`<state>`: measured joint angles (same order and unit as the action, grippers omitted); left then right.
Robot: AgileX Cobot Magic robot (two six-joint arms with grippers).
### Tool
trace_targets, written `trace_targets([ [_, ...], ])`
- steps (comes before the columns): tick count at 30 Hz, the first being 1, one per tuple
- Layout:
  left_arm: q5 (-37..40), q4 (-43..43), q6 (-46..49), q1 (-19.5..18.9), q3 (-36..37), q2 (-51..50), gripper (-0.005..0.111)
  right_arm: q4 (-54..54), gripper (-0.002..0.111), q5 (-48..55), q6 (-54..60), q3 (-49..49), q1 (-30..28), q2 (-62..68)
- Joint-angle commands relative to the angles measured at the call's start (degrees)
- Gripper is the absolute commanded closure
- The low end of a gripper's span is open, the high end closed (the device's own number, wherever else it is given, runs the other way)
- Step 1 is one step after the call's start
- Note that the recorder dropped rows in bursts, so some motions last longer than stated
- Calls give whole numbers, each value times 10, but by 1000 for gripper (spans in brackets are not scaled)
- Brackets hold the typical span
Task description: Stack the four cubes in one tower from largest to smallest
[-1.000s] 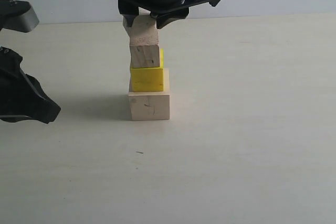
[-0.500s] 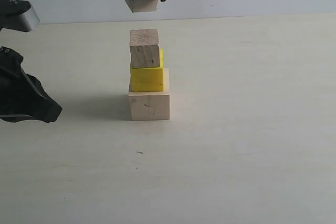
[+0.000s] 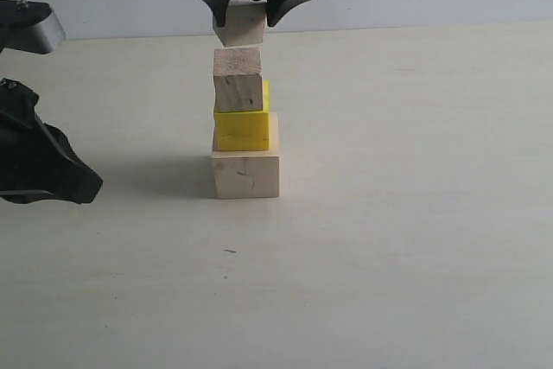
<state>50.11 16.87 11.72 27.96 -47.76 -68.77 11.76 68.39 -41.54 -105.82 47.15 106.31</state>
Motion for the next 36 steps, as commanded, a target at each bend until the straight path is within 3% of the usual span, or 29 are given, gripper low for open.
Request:
trace_targets([
  [1, 3, 8, 1, 0, 2, 1, 107, 11, 94, -14, -2, -4, 2, 5],
  [14, 11, 8, 2, 0, 2, 1, 107, 9, 93, -21, -3, -4, 2, 25],
  [36, 11, 8, 2, 0, 2, 1, 107, 22, 63, -22, -5, -4, 2, 25],
])
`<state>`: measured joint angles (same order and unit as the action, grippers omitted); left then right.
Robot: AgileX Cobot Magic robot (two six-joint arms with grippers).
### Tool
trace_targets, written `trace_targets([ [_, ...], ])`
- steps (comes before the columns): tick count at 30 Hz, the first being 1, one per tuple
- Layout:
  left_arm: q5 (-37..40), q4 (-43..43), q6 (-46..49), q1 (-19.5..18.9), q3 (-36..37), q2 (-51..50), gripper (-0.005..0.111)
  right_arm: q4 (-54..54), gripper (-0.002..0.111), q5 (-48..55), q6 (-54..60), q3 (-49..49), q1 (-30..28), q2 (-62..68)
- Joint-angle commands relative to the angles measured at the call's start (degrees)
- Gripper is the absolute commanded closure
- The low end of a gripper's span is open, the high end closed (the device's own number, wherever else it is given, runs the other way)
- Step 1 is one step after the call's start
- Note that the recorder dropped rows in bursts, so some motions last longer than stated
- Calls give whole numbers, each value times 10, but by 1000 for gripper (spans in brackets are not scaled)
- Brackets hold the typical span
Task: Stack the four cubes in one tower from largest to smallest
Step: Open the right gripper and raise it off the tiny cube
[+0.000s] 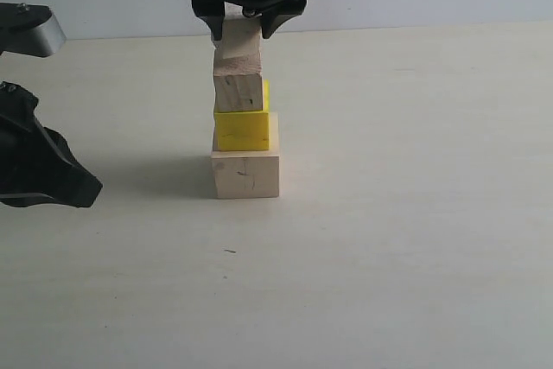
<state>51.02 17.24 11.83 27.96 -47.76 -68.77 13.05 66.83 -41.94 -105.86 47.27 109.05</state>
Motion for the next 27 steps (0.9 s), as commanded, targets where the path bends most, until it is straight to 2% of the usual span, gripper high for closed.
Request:
trace_targets([
  [1, 2, 5, 1, 0, 2, 1, 107, 10, 61, -6, -1, -3, 1, -3],
  [10, 2, 5, 1, 0, 2, 1, 107, 10, 50, -6, -1, -3, 1, -3],
  [27, 2, 5, 13, 0, 2, 1, 107, -25, 49, 23, 7, -3, 1, -20],
])
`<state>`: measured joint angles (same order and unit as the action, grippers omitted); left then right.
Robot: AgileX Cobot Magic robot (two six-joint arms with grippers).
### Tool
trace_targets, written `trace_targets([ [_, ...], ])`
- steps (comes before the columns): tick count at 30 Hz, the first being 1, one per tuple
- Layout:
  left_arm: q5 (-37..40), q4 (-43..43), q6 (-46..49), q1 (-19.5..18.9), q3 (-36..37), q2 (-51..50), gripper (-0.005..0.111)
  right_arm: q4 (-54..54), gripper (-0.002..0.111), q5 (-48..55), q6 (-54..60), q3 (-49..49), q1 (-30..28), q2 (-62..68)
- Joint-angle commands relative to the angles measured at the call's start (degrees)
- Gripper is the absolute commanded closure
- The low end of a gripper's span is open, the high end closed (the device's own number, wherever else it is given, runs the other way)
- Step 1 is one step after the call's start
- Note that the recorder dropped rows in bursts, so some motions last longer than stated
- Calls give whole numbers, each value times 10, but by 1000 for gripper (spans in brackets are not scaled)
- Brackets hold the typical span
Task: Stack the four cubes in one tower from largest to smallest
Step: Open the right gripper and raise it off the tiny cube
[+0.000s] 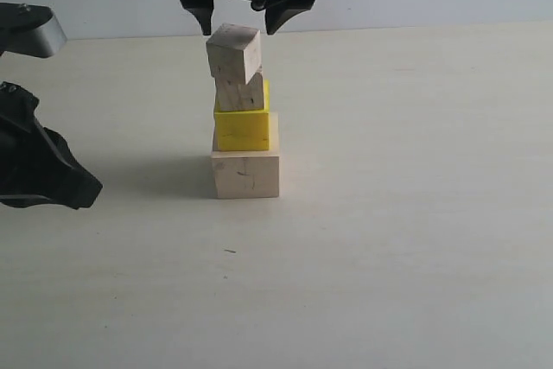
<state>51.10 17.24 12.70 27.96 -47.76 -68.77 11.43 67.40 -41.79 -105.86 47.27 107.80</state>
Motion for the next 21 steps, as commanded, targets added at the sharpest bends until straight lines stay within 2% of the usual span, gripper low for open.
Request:
trace_targets([
  [1, 1, 5, 4, 0, 2, 1, 107, -13, 49, 21, 5, -3, 1, -7],
  [16, 6, 10, 5, 0, 2, 1, 107, -68, 49, 26, 33, -3, 1, 3],
  [21, 5, 10, 6, 0, 2, 1, 107, -66, 49, 26, 93, -3, 1, 3],
])
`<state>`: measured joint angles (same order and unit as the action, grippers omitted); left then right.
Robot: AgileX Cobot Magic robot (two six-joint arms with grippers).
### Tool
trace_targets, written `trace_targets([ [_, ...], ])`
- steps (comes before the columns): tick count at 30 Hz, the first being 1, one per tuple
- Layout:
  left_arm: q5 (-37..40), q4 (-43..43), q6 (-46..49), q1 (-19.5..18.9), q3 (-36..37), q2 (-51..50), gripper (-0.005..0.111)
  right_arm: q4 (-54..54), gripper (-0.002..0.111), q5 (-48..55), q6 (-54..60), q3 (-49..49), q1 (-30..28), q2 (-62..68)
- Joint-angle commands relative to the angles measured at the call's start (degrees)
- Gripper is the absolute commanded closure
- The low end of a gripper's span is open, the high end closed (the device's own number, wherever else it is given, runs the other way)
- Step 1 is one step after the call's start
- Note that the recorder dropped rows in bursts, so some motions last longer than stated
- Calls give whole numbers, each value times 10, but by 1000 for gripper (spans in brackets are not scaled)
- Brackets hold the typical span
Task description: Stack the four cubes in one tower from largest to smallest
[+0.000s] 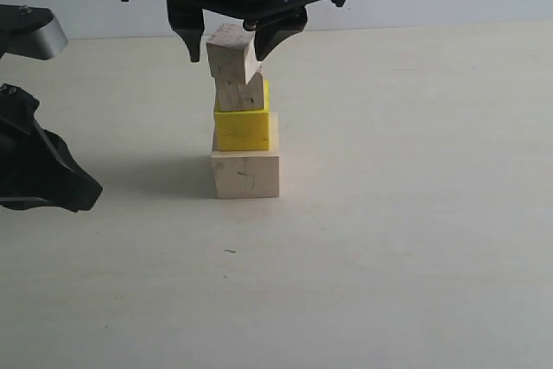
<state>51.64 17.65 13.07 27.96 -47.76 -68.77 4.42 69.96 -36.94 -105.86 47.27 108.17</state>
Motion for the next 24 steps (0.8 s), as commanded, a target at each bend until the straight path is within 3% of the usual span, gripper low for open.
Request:
trace_targets([
  [1, -1, 6, 3, 0, 2, 1, 107, 3, 49, 0, 54, -3, 1, 0],
  [18, -3, 5, 13, 0, 2, 1, 107, -24, 50, 0, 84, 1, 1, -58],
  [24, -6, 5, 13, 0, 2, 1, 107, -24, 64, 0, 107, 47, 1, -76],
])
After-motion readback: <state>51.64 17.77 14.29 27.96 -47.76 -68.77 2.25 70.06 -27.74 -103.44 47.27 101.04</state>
